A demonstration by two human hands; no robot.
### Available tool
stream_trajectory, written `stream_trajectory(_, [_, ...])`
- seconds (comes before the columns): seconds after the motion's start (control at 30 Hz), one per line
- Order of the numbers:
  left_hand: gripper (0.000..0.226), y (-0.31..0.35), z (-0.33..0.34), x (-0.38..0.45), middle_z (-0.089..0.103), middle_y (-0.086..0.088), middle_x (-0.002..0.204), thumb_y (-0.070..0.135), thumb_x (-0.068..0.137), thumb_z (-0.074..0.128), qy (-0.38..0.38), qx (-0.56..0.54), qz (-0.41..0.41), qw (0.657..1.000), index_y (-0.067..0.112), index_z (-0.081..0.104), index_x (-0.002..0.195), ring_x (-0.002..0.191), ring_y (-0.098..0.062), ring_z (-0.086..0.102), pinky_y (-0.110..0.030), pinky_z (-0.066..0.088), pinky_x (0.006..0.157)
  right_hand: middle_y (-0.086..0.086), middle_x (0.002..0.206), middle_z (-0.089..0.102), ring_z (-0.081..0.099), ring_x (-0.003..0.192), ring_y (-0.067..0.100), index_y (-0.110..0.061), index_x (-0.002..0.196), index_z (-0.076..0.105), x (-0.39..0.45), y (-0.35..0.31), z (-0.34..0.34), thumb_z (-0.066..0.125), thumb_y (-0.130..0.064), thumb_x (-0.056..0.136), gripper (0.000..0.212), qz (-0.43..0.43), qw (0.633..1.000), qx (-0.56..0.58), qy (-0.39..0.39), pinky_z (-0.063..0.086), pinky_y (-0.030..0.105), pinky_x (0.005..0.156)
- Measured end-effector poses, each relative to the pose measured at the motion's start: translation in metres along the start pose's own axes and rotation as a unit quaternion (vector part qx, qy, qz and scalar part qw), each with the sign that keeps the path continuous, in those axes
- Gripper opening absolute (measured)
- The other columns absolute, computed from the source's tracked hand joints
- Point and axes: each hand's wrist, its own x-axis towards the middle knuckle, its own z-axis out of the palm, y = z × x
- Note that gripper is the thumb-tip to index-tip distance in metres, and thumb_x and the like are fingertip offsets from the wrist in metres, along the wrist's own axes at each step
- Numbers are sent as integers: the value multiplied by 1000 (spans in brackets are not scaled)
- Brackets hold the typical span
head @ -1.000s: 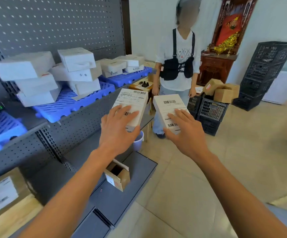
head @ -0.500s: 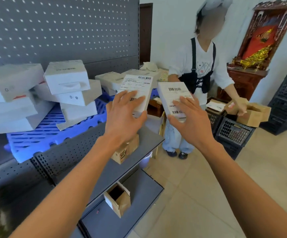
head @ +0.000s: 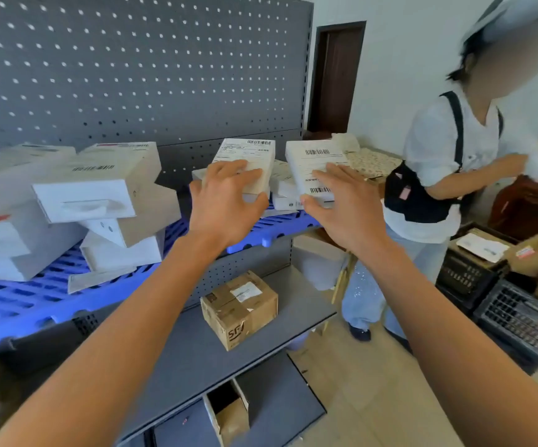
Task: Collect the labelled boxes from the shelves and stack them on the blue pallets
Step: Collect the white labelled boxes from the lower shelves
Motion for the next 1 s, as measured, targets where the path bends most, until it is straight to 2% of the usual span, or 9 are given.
stream_trajectory(0.33, [46,-3,16,47,50,1,150,43,91,62,-11,64,-82,994,29,63,136,141,-25,33,-57,26,111,2,152,47,35,144,22,-25,140,56,64,14,25,54,-56,92,57,-25,998,20,-48,35,56,109])
stream_trajectory(0.5, [48,-2,21,55,52,2,149,45,90,62,-28,71,-116,990,30,63,135,140,-25,39,-61,31,111,3,138,58,43,136,24,-23,135,60,74,9,33,51,-53,95,50,-31,997,18,-66,36,55,105])
stream_trajectory(0.63, [46,-1,23,54,57,4,144,45,93,60,-21,80,-108,991,29,63,135,135,-24,44,-56,35,108,3,132,62,45,133,25,-22,128,64,77,8,36,49,-54,97,48,-40,997,9,-59,36,52,99])
stream_trajectory(0.73, [44,2,23,52,59,2,140,44,96,57,-20,100,-96,990,28,63,136,134,-25,44,-54,32,109,1,136,59,42,134,25,-24,132,61,78,10,40,46,-59,96,53,-54,997,13,-62,36,51,98])
stream_trajectory(0.87, [49,5,23,49,53,1,147,50,98,53,-24,155,-90,983,27,56,141,141,-24,36,-63,22,115,1,146,51,37,138,25,-25,139,55,79,15,47,45,-58,98,54,-85,994,25,-56,35,49,100])
stream_trajectory(1.0, [52,9,19,45,49,-1,151,49,98,53,-26,185,-82,979,25,54,144,141,-26,36,-58,31,111,3,150,47,34,142,26,-22,141,53,77,16,47,49,-50,99,50,-102,992,53,-48,34,49,105])
